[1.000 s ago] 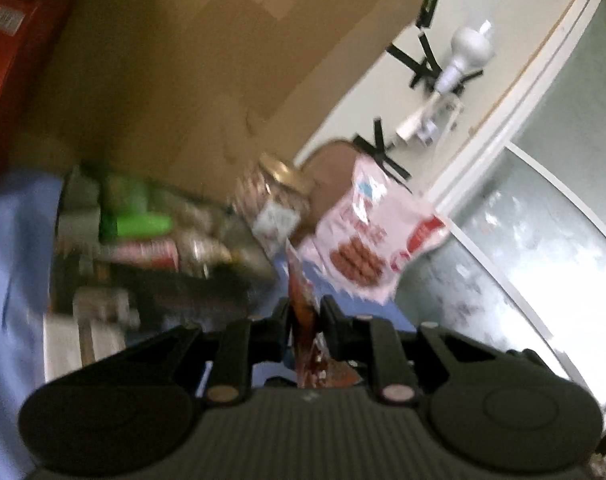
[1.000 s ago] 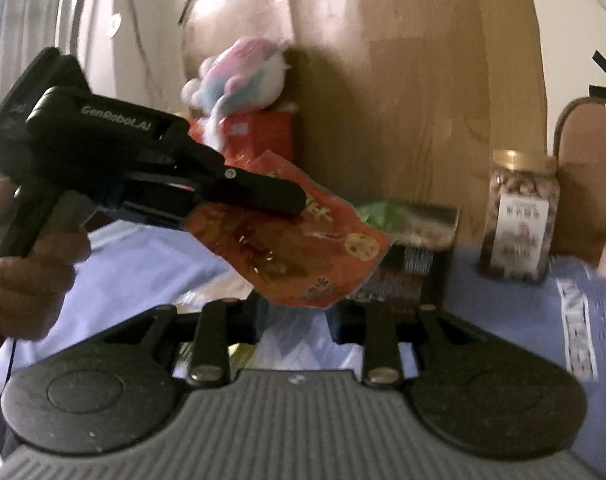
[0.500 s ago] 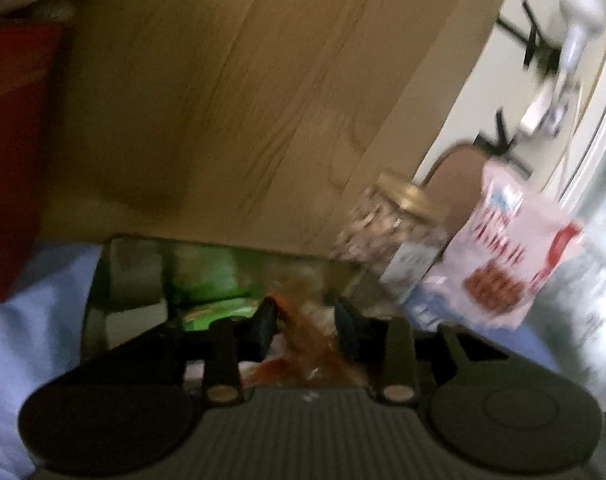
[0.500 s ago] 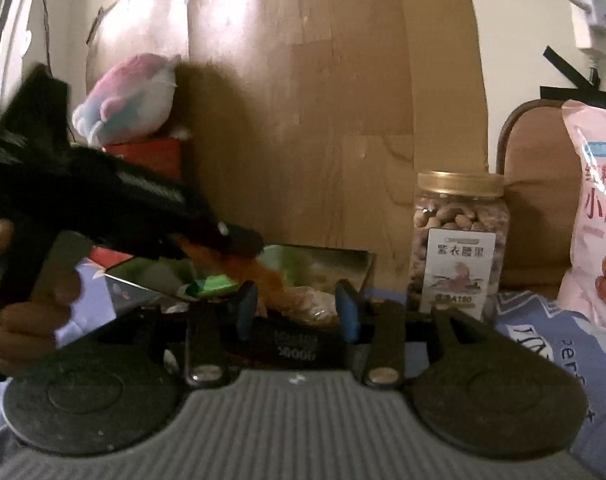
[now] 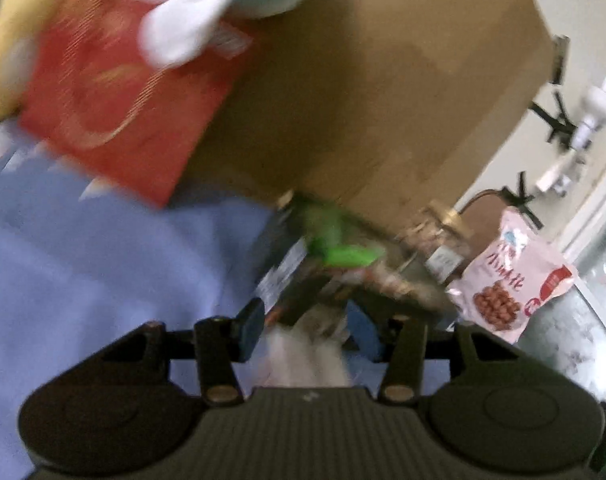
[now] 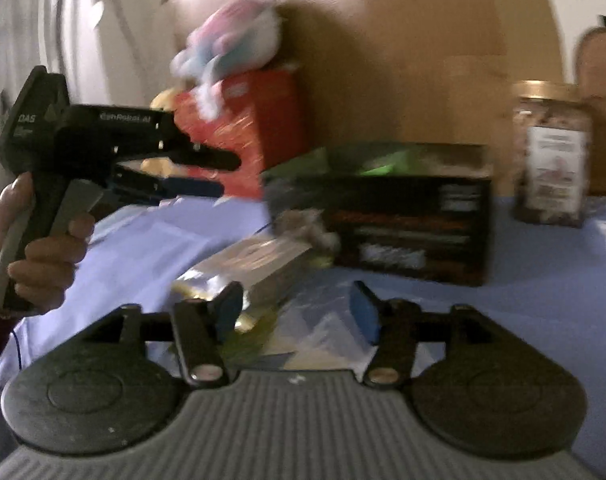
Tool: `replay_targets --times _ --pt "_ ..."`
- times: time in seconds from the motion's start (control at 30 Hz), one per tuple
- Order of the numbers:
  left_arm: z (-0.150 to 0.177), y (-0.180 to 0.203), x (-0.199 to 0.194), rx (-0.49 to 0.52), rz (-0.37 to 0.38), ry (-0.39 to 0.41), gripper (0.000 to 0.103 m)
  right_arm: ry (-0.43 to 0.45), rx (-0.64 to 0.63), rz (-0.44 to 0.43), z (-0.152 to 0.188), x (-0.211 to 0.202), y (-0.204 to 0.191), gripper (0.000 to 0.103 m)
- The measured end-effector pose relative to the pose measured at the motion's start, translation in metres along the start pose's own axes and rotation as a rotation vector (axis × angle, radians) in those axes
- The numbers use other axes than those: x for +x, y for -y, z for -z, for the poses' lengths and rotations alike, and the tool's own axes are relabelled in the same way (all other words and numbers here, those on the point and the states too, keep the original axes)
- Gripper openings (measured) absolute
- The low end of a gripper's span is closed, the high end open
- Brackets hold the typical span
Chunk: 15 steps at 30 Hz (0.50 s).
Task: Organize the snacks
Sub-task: 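Carry the red-orange packet into the black box and release it, then grasp the clear nut bag with white label using the left gripper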
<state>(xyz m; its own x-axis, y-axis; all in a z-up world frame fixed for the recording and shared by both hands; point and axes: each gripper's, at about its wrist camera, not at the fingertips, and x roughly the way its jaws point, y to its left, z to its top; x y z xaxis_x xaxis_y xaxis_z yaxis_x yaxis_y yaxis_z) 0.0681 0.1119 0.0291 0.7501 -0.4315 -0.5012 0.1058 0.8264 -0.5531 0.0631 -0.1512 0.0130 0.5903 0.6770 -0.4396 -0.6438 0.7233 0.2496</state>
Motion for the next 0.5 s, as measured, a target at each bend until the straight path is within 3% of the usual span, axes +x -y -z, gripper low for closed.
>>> replay_targets --times 0.1,0.27,0.33,0.4,0.5 --pt "0.016 -0.016 -0.004 -0.059 0.004 -0.026 0.047 -0.037 0.037 -0.048 -0.006 0.021 -0.010 0.081" --pt "0.027 -0.014 0.015 -0.083 0.044 -0.089 0.047 -0.095 -0.027 -0.025 -0.003 0.049 -0.035 0.079" --pt "0.029 -0.009 0.021 -0.071 0.054 -0.097 0.046 -0.103 -0.040 -0.010 -0.003 0.052 -0.039 0.055" --pt "0.029 -0.002 0.024 -0.041 0.022 -0.085 0.044 -0.095 -0.044 0.043 -0.004 0.051 -0.039 0.041" --pt "0.033 0.003 0.015 -0.027 0.069 -0.091 0.042 -0.079 -0.003 0.057 -0.006 0.036 -0.034 0.038"
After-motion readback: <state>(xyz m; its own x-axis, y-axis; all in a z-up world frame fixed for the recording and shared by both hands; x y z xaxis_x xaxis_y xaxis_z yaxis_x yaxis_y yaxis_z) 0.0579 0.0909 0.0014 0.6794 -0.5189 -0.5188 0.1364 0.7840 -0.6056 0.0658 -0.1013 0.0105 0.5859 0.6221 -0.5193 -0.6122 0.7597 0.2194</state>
